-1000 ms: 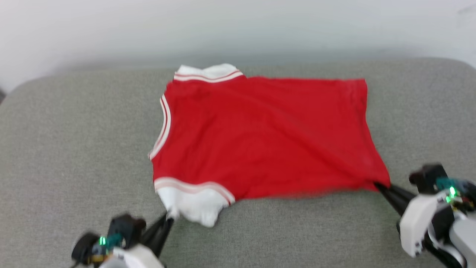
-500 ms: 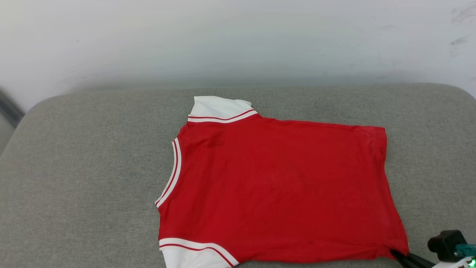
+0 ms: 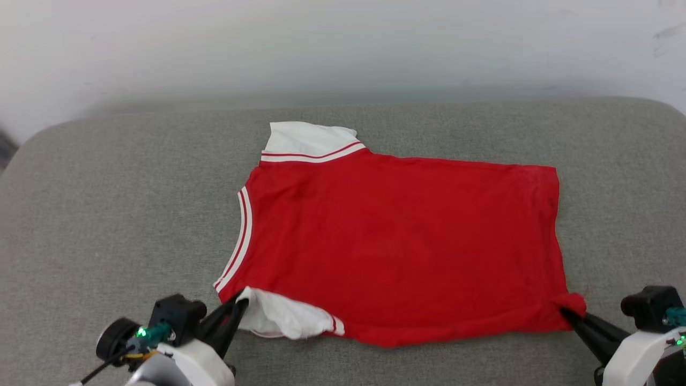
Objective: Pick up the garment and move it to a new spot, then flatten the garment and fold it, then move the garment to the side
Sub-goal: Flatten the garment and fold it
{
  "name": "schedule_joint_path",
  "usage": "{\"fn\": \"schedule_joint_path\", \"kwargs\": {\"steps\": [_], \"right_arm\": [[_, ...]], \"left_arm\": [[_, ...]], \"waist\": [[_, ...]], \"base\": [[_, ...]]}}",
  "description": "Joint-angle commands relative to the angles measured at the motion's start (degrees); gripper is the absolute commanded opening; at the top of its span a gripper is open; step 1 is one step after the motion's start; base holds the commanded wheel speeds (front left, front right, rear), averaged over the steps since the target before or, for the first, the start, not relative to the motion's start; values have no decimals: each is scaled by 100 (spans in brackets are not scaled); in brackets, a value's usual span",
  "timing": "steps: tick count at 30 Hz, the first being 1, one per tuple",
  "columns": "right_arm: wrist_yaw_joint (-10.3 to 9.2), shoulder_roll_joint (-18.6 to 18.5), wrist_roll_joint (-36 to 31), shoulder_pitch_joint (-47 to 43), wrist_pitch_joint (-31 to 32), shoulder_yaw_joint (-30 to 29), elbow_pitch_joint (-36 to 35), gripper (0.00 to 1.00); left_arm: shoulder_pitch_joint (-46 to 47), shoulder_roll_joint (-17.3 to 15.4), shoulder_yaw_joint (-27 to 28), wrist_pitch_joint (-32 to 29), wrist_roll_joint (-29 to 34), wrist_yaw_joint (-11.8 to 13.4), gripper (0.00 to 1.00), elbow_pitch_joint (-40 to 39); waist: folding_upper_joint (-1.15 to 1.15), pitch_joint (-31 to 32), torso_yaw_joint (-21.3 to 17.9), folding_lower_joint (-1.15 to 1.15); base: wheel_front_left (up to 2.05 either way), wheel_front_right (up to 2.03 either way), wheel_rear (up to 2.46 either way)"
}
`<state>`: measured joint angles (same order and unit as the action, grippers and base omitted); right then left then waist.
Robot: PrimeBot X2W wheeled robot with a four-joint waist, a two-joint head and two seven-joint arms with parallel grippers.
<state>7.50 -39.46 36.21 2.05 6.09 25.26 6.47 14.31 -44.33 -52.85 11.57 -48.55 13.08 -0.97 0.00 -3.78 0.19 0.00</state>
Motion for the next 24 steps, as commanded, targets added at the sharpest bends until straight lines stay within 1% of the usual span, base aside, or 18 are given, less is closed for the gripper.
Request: {"fn": "schedule_joint_path", "kwargs": {"steps": [1, 4, 7, 11, 17, 24], "right_arm": [[-2, 59, -54, 141, 23, -98, -64, 0], [-2, 148, -73, 285, 128, -245, -150, 0], [-2, 207, -105, 468, 227, -316, -191, 0], [-2, 304, -96, 751, 344, -383, -149, 0], [-2, 473, -80, 1240, 388, -386, 95, 0], [-2, 667, -181, 1815, 371, -116, 660, 0]], "left_arm": [[207, 29, 41, -62, 58, -54, 0, 38], [650, 47, 126, -173, 147, -162, 0, 151], [1046, 81, 191, -217, 204, -366, 0, 375], [1491, 130, 267, -221, 273, -567, 0, 738], [2077, 268, 314, -260, 357, -841, 0, 1347], [2515, 468, 239, -319, 444, -1078, 0, 2191]], "waist": [[0, -125, -59, 0], [0, -306, -139, 0], [0, -505, -220, 0], [0, -799, -319, 0], [0, -1331, -384, 0], [0, -1817, -411, 0]], "base": [[0, 0, 0], [0, 0, 0], [0, 0, 0], [0, 0, 0], [0, 0, 0], [0, 0, 0]]}}
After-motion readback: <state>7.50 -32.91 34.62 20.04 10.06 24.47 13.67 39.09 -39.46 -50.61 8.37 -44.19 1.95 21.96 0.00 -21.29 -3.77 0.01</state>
